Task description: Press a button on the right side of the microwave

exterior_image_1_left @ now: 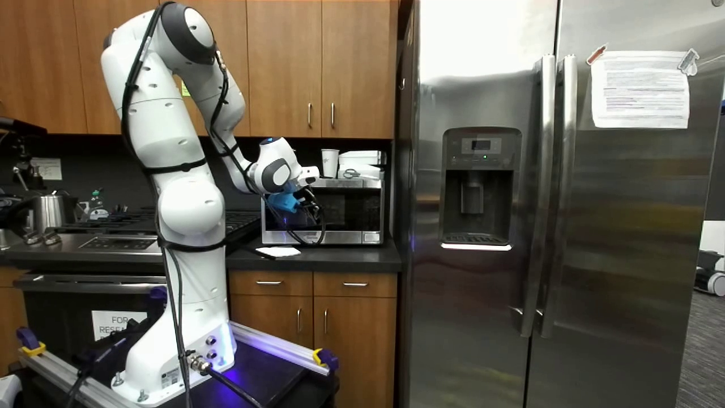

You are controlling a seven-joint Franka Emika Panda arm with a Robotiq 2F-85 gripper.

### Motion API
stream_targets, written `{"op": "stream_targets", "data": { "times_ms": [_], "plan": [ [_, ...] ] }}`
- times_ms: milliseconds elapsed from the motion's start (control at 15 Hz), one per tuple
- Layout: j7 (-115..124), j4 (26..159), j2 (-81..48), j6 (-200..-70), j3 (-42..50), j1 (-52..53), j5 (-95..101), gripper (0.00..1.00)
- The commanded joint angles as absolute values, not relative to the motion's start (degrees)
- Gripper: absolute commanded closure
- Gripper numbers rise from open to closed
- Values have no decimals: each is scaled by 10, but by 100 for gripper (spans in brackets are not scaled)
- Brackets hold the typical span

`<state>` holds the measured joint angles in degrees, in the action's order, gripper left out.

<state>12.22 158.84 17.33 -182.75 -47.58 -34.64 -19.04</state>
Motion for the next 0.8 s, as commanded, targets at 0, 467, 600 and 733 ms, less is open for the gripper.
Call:
{"op": "stream_targets", "data": {
  "times_ms": [0,467,600,733],
  "plan": [
    [118,1589,135,-1892,-448,-328,-259,100],
    [218,1587,99,-1996,-310,-171,-288,100],
    [277,1576,112,-1980,-274,-136,-266,100],
    [319,1567,103,-1981,-235,-101,-244,100]
  ]
}}
